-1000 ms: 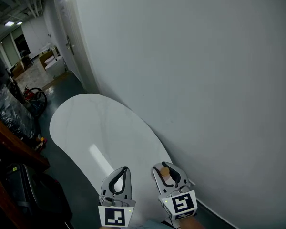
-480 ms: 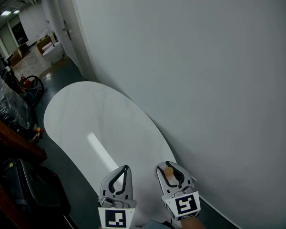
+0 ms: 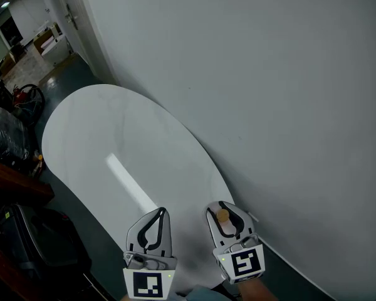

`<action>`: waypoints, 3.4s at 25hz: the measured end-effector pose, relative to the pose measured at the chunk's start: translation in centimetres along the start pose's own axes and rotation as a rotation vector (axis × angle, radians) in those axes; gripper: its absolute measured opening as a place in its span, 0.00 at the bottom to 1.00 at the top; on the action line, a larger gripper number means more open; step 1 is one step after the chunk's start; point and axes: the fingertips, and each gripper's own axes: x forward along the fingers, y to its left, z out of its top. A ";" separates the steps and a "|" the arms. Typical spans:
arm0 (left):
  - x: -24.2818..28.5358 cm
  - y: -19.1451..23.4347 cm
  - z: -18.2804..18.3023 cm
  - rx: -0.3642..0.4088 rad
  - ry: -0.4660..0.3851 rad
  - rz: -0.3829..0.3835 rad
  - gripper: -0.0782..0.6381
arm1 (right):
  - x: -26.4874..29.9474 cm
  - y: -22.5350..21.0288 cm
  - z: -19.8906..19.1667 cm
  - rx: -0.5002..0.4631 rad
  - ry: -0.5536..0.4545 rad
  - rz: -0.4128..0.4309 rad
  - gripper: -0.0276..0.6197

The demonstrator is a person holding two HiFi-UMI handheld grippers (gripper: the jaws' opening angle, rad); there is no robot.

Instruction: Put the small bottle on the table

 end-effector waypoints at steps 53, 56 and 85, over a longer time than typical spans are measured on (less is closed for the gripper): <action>1.5 0.4 -4.5 -0.080 0.187 -0.001 0.11 | 2.3 0.3 -6.1 -0.034 0.041 -0.008 0.24; 1.3 0.4 -4.1 -0.084 0.173 0.006 0.11 | 2.6 -0.1 -4.4 0.010 -0.042 -0.037 0.29; -3.7 3.1 5.5 -0.045 -0.189 0.136 0.11 | -1.2 5.2 10.9 -0.084 -0.379 0.046 0.05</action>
